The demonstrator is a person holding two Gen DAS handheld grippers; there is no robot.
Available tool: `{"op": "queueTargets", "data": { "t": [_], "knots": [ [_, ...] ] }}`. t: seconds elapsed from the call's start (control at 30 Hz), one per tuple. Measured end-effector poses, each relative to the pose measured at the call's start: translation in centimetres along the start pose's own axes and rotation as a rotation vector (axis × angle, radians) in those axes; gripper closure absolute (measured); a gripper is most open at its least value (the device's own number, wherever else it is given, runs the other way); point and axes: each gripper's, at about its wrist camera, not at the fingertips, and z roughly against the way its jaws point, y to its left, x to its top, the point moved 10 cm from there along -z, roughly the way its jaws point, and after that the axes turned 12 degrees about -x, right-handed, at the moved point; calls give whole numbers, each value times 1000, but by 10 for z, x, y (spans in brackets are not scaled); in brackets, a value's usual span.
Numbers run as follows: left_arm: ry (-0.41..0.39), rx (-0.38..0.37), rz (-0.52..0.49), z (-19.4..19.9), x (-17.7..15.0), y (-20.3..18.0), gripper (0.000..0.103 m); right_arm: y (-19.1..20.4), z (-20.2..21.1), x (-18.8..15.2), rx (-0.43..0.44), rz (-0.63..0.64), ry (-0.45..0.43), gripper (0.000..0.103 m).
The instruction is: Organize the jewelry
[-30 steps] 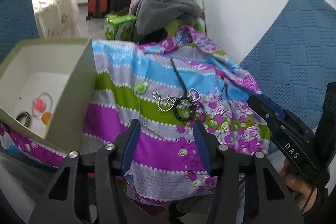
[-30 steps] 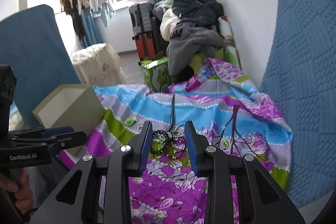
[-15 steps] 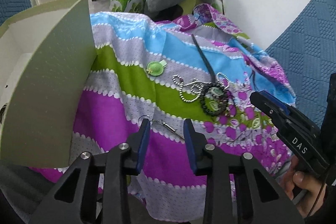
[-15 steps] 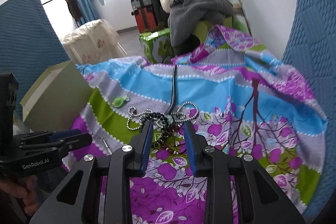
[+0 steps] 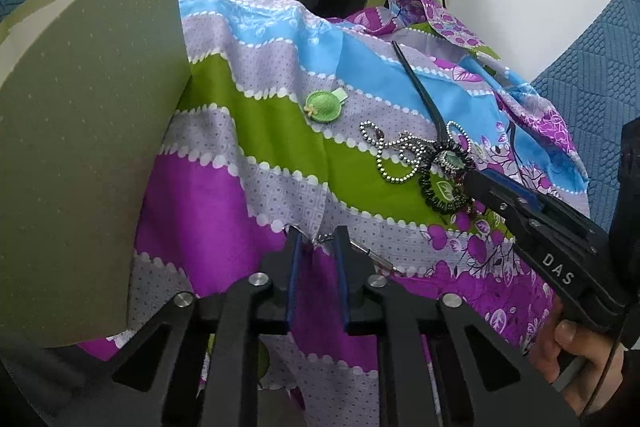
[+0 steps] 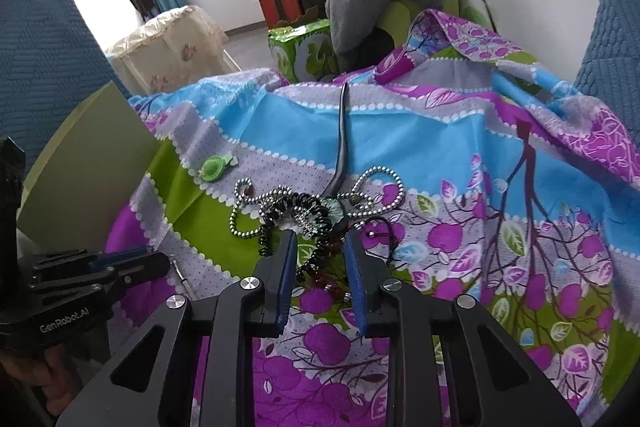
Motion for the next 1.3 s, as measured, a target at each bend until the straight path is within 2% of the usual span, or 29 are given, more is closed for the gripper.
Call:
{"op": "queueTargets", "data": {
  "t": [0.3,0.67,0.97,1.3],
  "knots": [
    [-1,-13,-8,2,0,-1,101,3,-8,-3,-36,11,9,95],
    [-48,-48,-24,26,7,-11,102,1,13,-1,-64,-17,-20,96],
    [-59,-74,-11,42,-2,-13,102,-1,33,-10,-84,-33,-32,96],
    [-113,-112,-40,73,14,-28,102,-7,70,-6,-90,-110,-56,96]
  ]
}}
